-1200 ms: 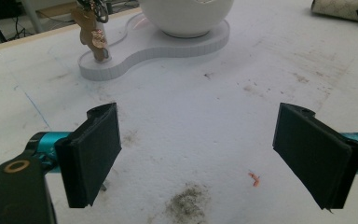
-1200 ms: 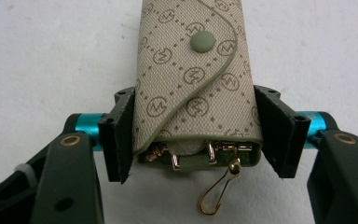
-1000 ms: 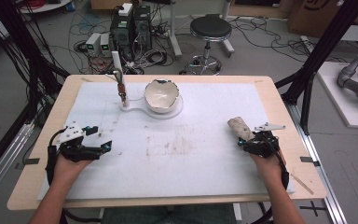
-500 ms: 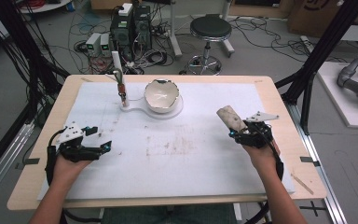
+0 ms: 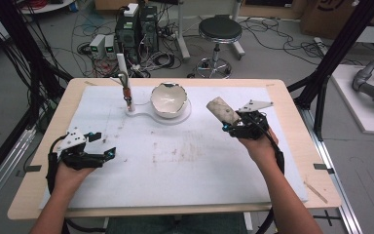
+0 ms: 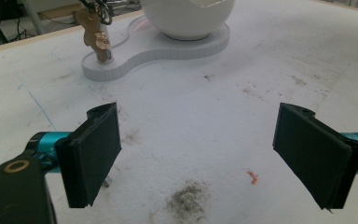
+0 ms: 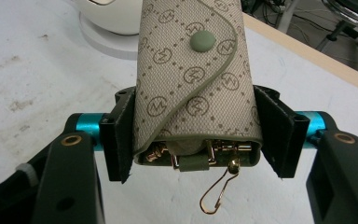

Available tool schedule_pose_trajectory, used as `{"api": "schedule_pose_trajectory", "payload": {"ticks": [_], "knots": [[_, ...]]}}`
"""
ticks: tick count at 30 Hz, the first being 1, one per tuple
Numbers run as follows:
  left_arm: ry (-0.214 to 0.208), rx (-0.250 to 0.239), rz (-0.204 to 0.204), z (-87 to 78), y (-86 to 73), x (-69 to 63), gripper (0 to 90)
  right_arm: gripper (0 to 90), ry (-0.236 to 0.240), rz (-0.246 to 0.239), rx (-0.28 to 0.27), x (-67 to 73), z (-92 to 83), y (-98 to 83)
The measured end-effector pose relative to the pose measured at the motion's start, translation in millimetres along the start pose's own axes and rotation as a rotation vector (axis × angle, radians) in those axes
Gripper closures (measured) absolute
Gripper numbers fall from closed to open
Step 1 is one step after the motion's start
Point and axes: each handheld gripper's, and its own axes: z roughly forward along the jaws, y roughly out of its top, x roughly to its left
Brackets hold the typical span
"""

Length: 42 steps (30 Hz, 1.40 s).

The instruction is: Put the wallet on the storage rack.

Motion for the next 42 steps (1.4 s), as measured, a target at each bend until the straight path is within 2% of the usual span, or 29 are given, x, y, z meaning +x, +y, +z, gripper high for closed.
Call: {"api": "schedule_pose_trajectory", "payload": {"ticks": [12,22,33,40,42], "knots": [[0.006,0.000,-0.002,-4.5,-1.5,0.2,15.0,37.2,0.033,-0.051,0.003,13.1,15.2,30.5],[0.018,-0.008,-0.011,-10.3,-3.2,1.8,15.0,37.2,0.062,-0.110,0.012,27.8,33.9,63.0],[0.006,-0.017,-0.014,-10.0,-2.3,1.3,14.9,37.2,0.075,-0.189,0.049,43.9,62.5,97.8],[0.011,-0.015,-0.017,-10.1,-2.9,1.6,15.0,37.2,0.097,-0.193,0.062,50.1,80.4,108.3],[0.012,-0.013,-0.018,-10.1,-3.3,2.1,14.9,37.2,0.097,-0.207,0.074,52.2,86.9,110.6]]}}
